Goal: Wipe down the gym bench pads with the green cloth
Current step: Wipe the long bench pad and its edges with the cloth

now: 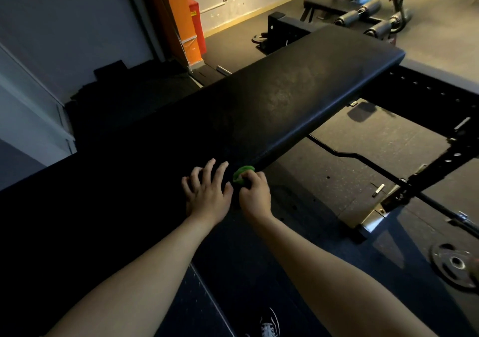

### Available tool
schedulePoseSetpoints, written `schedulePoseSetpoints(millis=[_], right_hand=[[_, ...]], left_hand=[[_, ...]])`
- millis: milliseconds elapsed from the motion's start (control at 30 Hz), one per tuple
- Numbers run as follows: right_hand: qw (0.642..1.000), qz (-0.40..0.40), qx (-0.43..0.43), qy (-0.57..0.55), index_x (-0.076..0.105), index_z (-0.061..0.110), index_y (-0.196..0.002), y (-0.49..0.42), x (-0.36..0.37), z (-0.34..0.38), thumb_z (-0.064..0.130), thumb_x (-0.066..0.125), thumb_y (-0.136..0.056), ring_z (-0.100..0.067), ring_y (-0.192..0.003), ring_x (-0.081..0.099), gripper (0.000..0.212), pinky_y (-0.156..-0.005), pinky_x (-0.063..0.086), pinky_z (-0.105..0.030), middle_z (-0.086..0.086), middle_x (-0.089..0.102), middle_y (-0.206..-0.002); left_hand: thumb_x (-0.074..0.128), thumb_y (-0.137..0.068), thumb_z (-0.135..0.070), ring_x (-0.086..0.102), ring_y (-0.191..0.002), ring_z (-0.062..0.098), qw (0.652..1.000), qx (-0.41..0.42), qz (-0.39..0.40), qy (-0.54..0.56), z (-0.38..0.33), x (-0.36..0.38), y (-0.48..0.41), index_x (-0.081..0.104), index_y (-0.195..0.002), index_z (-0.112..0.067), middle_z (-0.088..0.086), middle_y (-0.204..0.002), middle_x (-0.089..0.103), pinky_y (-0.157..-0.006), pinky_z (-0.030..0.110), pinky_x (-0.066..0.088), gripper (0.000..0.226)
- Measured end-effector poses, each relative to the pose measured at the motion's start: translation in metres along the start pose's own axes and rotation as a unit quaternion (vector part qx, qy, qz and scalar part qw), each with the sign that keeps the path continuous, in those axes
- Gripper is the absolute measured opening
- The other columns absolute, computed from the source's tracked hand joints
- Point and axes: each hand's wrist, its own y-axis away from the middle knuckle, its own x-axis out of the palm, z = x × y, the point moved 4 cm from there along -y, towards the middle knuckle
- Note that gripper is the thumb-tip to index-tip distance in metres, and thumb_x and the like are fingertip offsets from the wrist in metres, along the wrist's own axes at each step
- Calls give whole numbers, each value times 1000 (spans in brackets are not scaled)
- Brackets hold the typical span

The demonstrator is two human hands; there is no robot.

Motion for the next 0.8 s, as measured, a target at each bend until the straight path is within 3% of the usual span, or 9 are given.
schedulePoseSetpoints(millis=[67, 133, 167, 333, 500, 667, 800], right_hand=[[999, -50, -1, -10, 60, 23, -118, -14, -25, 6, 4, 54, -94, -5, -94, 55, 31, -82, 58, -30, 11, 44, -116], [993, -110, 4, -32, 54, 19, -128, -38, -57, 11, 6, 55, -95, 2, -92, 51, 35, -72, 52, -11, 10, 38, -124], [991, -124, 11, -39, 53, 17, -130, -52, -70, 14, 7, 56, -96, 1, -93, 50, 36, -69, 50, -7, 7, 37, -129], [993, -93, 72, -17, 58, 17, -125, -76, -58, 16, 8, 56, -95, -14, -112, 48, 32, -100, 48, -34, 2, 39, -135], [997, -70, 33, -11, 57, 18, -130, -35, -22, 17, 7, 55, -95, -8, -110, 49, 36, -94, 47, -26, 8, 44, -130], [1000, -13, 17, -10, 57, 22, -127, -20, -18, 7, 7, 56, -95, -12, -106, 57, 36, -86, 57, -32, 10, 46, -121], [986, -133, 41, -88, 52, 24, -128, -59, -67, -3, 8, 56, -96, -6, -106, 50, 36, -84, 51, -23, 7, 42, -127]], left_hand=[[35, -101, -51, 9, -148, 25, 1000, 2, 4, 10, 0, -1, 1, 15, -154, -43, -8, -165, 9, -119, 55, 7, 57], [35, -102, -50, 8, -149, 25, 1000, 9, 6, 12, -1, -1, 1, 14, -155, -42, -7, -165, 8, -120, 55, 6, 58], [34, -102, -50, 8, -149, 25, 1000, 12, 7, 14, -2, -1, 0, 13, -155, -42, -7, -165, 7, -120, 55, 6, 58], [34, -100, -49, 9, -149, 27, 1000, 17, 10, 15, 1, 1, -3, 12, -155, -43, -5, -165, 7, -119, 56, 6, 60], [35, -101, -50, 7, -150, 28, 1000, 14, -5, 2, -2, 0, -2, 10, -155, -43, -4, -166, 6, -120, 55, 5, 60], [44, -99, -46, 10, -148, 28, 999, -22, 2, 34, -11, -6, -4, 24, -152, -40, -3, -163, 15, -119, 53, 7, 56], [50, -96, -41, 16, -146, 23, 997, 36, -33, 59, -48, -17, -32, 37, -147, -37, -3, -161, 22, -119, 49, 12, 53]])
